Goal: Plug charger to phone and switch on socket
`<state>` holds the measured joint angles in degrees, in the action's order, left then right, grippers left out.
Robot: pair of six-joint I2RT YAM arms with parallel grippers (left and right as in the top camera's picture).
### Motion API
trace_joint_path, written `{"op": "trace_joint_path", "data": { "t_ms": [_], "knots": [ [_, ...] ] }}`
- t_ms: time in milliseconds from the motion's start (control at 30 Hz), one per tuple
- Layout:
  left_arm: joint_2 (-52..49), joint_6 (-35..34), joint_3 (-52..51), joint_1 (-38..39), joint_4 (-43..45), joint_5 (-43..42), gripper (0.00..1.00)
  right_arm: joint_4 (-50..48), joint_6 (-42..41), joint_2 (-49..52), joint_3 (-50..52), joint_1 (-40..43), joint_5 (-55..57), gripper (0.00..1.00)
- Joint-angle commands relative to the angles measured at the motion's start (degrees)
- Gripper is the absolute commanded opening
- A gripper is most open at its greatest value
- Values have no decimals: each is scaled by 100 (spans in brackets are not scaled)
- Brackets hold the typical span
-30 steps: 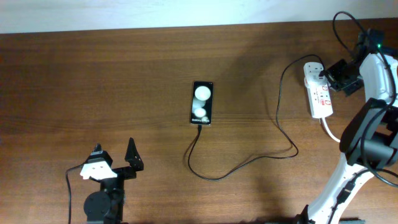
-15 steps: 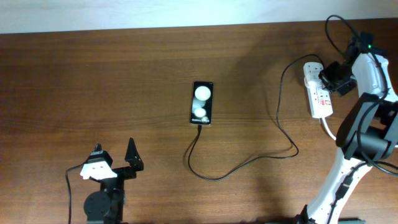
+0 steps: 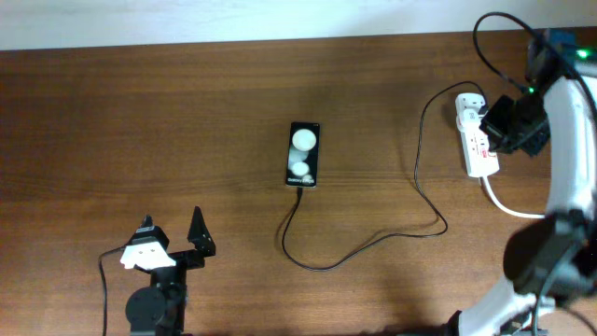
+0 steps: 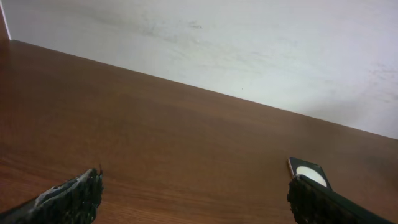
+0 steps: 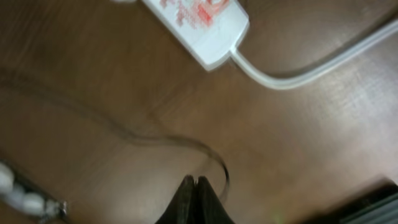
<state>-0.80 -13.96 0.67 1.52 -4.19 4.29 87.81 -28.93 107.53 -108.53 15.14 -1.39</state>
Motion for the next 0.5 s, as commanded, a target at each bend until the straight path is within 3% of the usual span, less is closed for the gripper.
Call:
{"op": "trace_joint_path", "data": {
  "t_ms": [0, 100, 133, 167, 200, 467],
  "knots": [
    [46, 33, -17, -20, -20, -46, 99, 664, 197, -909, -17, -197, -116, 4],
    [46, 33, -17, -20, -17, -48, 99, 953, 922, -1676, 87, -446, -337, 4],
    [46, 33, -17, -20, -20, -46, 99, 953, 925, -1862, 92, -520, -332, 9],
    [46, 33, -17, -20, -20, -46, 99, 953, 920, -1996, 92, -555, -334, 33],
    [46, 33, -17, -20, -20, -48, 99, 951, 920, -2105, 92, -553, -332, 99],
    [46, 33, -17, -20, -17, -46, 99, 951, 920, -2074, 92, -542, -595, 99]
  ]
}}
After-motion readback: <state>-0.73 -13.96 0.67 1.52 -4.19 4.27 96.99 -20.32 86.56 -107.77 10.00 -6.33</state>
